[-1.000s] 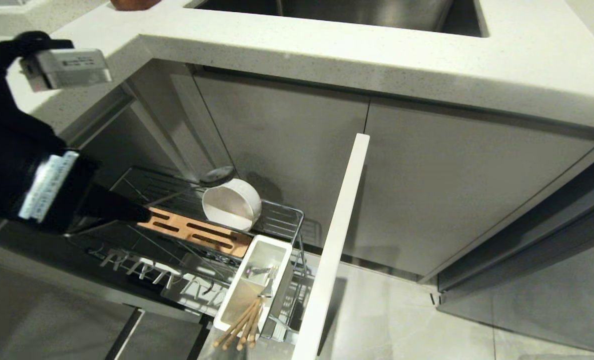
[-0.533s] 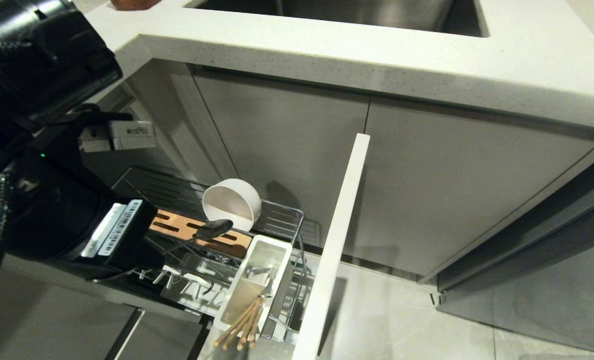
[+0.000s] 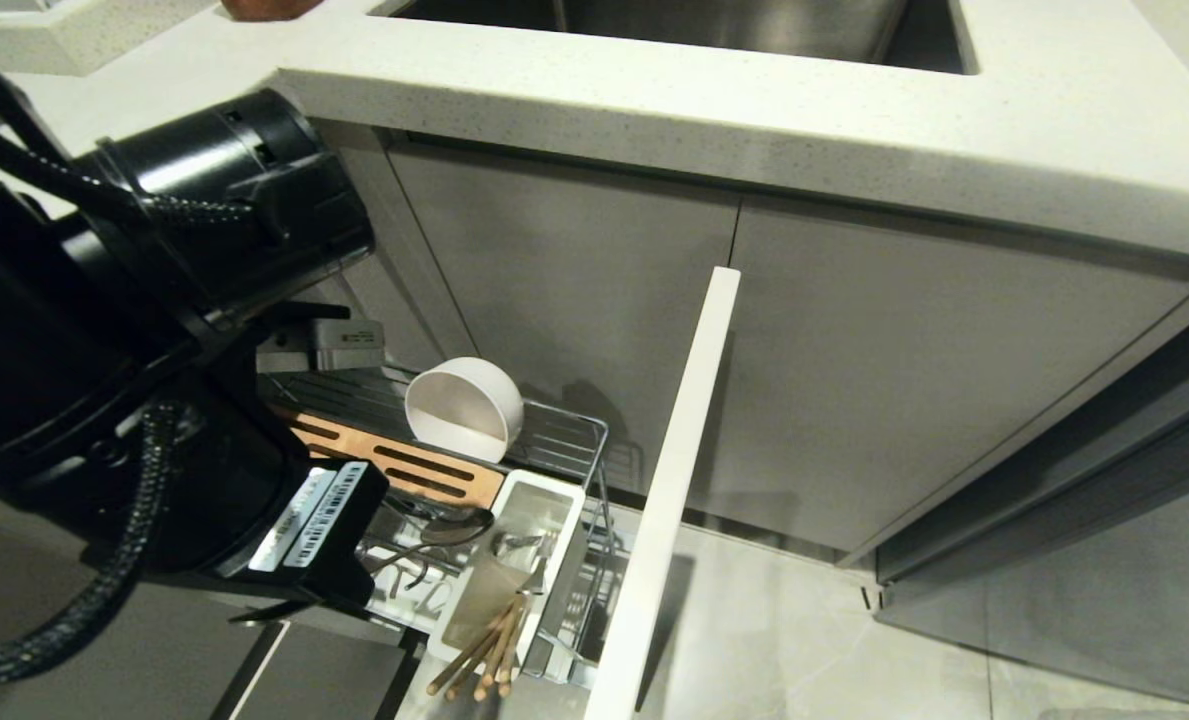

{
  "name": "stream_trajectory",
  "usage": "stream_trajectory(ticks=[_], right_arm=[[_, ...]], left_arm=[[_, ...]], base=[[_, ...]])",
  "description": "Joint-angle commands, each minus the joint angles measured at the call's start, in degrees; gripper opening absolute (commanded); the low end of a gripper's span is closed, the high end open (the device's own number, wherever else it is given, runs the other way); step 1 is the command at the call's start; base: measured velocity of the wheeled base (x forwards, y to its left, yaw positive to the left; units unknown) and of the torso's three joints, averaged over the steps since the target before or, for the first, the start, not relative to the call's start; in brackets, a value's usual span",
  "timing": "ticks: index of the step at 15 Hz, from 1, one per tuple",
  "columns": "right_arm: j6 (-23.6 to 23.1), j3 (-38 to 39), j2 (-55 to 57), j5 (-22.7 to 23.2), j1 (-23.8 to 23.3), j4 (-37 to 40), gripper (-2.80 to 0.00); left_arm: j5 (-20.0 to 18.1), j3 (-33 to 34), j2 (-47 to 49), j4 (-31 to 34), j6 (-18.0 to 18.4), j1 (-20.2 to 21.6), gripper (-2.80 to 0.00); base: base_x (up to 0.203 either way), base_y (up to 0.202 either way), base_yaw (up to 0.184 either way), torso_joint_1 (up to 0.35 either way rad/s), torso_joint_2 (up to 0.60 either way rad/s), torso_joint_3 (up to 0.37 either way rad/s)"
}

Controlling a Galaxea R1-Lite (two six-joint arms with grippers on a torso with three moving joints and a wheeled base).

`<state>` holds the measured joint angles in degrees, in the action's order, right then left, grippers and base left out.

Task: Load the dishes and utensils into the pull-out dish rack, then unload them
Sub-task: Pick up the spoon and place it in the cupboard

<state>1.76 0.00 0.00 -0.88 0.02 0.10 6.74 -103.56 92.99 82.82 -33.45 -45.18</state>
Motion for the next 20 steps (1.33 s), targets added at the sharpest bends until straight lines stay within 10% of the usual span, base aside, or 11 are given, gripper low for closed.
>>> stream_trajectory(ticks=[1,20], right_arm=[[0.0,0.09,0.0,0.0,-0.02,-0.01,-2.8],[0.0,0.18,0.0,0.0,0.06,-0.01,-2.8]], left_arm=[[-0.17,0.03,1.17,0.5,-0.35,-0.57,-2.8],[-2.96,-5.64,17.39,-4.17,-0.71,4.54,-2.8]], base=[[0.0,0.0,0.0,0.0,0.0,0.0],[0.0,0.0,0.0,0.0,0.0,0.0]])
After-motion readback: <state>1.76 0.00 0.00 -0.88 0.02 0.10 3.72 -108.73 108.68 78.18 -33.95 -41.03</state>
